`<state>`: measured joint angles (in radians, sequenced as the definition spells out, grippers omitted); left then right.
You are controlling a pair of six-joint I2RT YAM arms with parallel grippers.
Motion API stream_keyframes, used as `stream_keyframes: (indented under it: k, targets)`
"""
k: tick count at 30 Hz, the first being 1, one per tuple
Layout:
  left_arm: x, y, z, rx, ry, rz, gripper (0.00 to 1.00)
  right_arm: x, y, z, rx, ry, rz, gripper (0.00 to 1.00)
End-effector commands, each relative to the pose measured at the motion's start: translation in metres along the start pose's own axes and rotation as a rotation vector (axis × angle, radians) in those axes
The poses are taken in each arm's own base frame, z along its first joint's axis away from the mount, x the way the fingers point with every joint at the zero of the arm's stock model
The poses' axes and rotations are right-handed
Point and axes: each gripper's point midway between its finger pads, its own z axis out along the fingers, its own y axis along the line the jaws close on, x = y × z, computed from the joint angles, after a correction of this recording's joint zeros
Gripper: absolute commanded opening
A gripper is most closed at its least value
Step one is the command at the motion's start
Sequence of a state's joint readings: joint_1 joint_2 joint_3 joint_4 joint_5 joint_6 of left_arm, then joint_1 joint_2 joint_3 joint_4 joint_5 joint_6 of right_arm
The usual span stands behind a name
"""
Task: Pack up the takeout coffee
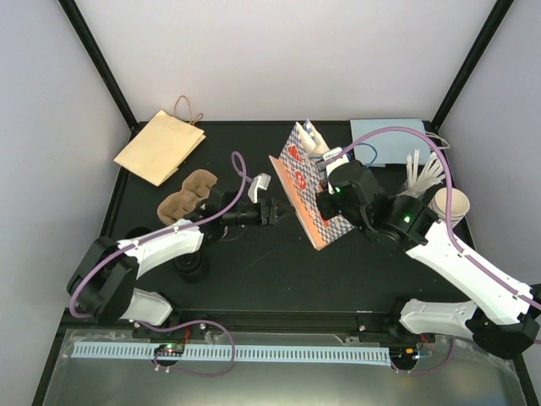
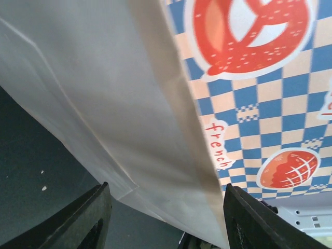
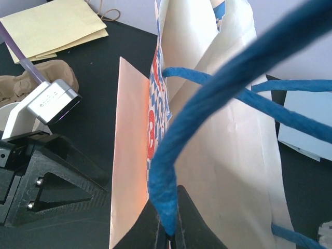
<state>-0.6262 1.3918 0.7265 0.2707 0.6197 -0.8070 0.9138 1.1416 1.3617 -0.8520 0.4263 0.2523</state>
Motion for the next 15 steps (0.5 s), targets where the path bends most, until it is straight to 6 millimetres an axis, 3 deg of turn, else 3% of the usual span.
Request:
stream_keyframes:
  k: [1,7,15]
  targets:
    - [-0.014,-0.021,0.002,0.045,-0.014,0.032,0.58,-0.003,0.001,0.004,-0.001,-0.018,0.009,0.01]
    - [-0.017,-0.025,0.004,0.062,-0.018,0.007,0.58,0.000,0.003,0.007,-0.005,-0.006,0.001,0.01]
    - [-0.019,-0.009,0.011,-0.003,-0.020,-0.049,0.49,0.001,0.003,0.007,-0.006,-0.007,-0.002,0.01]
